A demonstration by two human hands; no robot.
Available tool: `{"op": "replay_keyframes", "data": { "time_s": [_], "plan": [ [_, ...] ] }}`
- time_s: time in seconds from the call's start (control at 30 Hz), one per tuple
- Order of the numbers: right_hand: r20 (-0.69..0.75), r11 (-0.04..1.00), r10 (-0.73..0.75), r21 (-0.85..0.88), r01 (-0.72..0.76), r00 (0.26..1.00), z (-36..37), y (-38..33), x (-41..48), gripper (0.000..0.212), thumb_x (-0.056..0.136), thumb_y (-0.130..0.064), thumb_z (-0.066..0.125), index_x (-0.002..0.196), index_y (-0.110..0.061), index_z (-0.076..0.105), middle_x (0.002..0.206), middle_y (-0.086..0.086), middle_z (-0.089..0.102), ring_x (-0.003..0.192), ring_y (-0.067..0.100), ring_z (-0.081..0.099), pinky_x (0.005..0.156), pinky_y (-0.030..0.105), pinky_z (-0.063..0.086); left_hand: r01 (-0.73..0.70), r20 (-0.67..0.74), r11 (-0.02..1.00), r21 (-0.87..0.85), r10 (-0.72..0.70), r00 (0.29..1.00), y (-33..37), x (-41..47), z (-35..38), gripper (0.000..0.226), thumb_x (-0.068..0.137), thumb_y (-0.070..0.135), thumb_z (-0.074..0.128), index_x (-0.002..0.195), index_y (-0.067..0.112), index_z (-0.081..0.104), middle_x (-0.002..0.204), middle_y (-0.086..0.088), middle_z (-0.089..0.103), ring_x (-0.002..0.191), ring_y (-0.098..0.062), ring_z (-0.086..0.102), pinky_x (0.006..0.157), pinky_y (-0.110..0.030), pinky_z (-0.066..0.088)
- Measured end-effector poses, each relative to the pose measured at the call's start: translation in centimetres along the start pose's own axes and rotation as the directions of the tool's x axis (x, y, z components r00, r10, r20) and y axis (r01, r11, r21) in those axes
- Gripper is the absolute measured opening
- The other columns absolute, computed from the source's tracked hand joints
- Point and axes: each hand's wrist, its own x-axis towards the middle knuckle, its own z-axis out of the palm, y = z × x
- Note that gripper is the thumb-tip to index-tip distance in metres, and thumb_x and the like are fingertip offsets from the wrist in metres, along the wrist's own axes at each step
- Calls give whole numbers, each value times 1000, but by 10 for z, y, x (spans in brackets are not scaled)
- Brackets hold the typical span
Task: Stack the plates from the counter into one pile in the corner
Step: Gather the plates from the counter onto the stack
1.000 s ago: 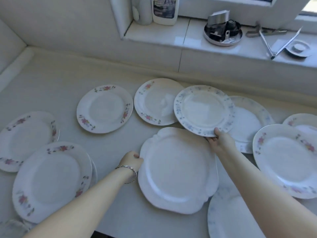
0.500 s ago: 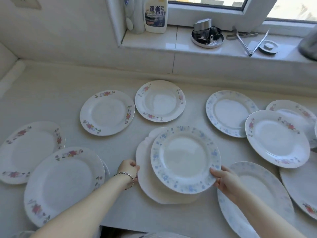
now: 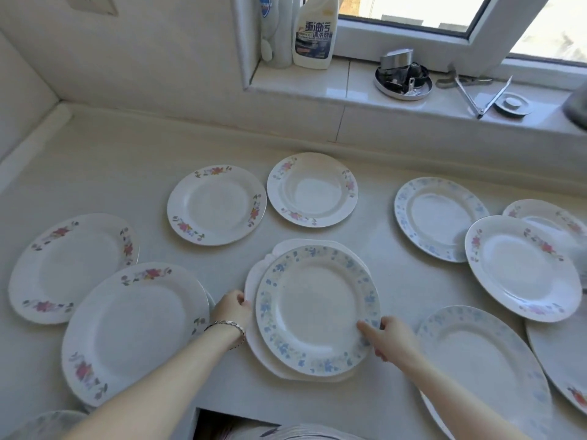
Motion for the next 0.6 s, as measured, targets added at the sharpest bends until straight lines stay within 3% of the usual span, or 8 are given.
{"op": "replay_keyframes", "data": {
  "time_s": [0.07, 0.17, 0.27, 0.37, 0.43, 0.5, 0.57, 0.6],
  "plan": [
    [12, 980, -6, -200, 8, 1000, -6, -3, 0, 38, 82, -50, 56, 65, -17, 63, 55, 0, 60, 57, 19, 60, 62, 28, 49, -22, 30, 1000, 17, 22, 999, 3, -3, 1, 7, 92, 24, 44, 90, 17, 45, 89, -5, 56, 78, -23, 48, 68, -27, 34],
    [16, 932, -22, -361, 27, 1000, -10, -7, 2, 47, 80, -60, 51, 64, -16, 60, 66, 1, 63, 68, 22, 62, 63, 28, 46, -43, 84, 998, 41, 39, 996, 6, -7, 3, 32, 89, 38, 50, 110, 16, 42, 103, -10, 62, 80, -23, 50, 67, -29, 36],
    [60, 890, -26, -454, 50, 998, -12, -12, 5, 51, 79, -62, 49, 53, -19, 47, 65, 0, 63, 64, 20, 59, 59, 27, 42, -51, 104, 994, 95, 41, 994, 9, -9, 2, 49, 85, 38, 56, 123, 13, 36, 112, -11, 62, 88, -26, 55, 70, -29, 38],
    [109, 840, 27, -541, 37, 994, -20, -24, 11, 49, 81, -59, 48, 52, -19, 47, 55, -3, 60, 55, 17, 56, 54, 22, 39, -58, 110, 994, 93, 47, 993, 10, -9, 2, 55, 85, 33, 58, 131, 15, 33, 119, -11, 62, 103, -29, 60, 74, -29, 41],
    [26, 827, -51, -560, 56, 998, -31, -39, 21, 49, 83, -55, 48, 51, -18, 43, 56, -2, 56, 58, 19, 54, 54, 23, 38, -86, 123, 993, 75, 76, 990, 10, -10, 2, 66, 86, 31, 57, 142, 24, 24, 125, -10, 61, 107, -29, 60, 80, -29, 44],
    [-125, 913, -173, -393, 111, 977, -40, -62, 39, 45, 86, -47, 50, 53, -16, 43, 56, 0, 52, 58, 22, 50, 53, 26, 35, -130, 144, 986, 101, 115, 983, 10, -10, 2, 70, 88, 30, 54, 146, 31, 16, 129, -8, 59, 109, -27, 60, 83, -28, 44],
    [-163, 982, -168, 55, 179, 972, -45, -96, 65, 30, 87, -34, 53, 66, -12, 57, 60, 4, 56, 59, 19, 51, 60, 29, 43, -146, 162, 980, 133, 124, 979, 11, -8, 1, 69, 89, 31, 52, 147, 33, 15, 131, -7, 58, 111, -26, 59, 84, -27, 44],
    [-141, 941, -114, 304, 152, 983, -44, -112, 80, 24, 87, -29, 54, 82, -8, 65, 66, 7, 59, 64, 18, 55, 70, 32, 49, -145, 170, 980, 137, 121, 978, 11, -7, 1, 69, 89, 31, 52, 147, 34, 15, 132, -6, 58, 111, -25, 59, 85, -27, 44]
  ]
}}
